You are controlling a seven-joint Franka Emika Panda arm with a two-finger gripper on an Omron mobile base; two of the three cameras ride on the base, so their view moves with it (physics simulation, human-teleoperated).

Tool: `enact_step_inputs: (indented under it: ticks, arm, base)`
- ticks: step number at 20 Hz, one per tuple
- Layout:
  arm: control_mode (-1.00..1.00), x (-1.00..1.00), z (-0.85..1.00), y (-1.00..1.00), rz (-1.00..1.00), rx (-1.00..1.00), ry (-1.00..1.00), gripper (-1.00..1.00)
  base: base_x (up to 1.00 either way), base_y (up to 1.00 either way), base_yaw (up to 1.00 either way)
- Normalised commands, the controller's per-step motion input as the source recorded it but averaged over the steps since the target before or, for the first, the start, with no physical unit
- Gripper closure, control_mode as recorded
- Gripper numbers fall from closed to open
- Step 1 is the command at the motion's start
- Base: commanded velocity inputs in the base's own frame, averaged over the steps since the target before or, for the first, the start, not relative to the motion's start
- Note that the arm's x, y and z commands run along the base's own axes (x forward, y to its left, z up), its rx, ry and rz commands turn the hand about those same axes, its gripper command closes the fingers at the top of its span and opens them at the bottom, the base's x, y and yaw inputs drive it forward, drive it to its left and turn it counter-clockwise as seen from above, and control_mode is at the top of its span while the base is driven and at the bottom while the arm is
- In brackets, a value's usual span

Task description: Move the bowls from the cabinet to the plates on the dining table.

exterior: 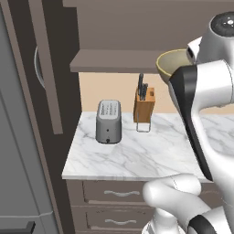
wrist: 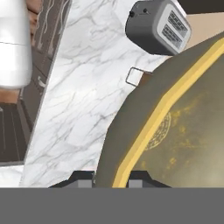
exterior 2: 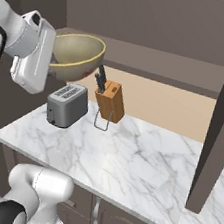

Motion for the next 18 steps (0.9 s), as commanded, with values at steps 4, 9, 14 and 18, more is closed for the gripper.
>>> enact_step_inputs:
  ticks: [4,9,14,18]
  arm:
    - [-1.0,-0.18,0.0,-0.18,0.0,-0.02,0.05,1.0]
    - [-1.0,-0.18,0.0,-0.13,0.0,-0.02,0.06,1.0]
    - [1.0,-0.04,0.0,-0.01,0.0,-0.01,0.01,1.0]
    - [1.0,0.0,0.0,0.0,0.0,0.0,0.0,1.0]
  base:
    - [0.0,0.0,0.0]
    - [0.0,0.0,0.0]
    - [-0.23,-0.01,0.0]
    - [-0.45,-0.04,0.0]
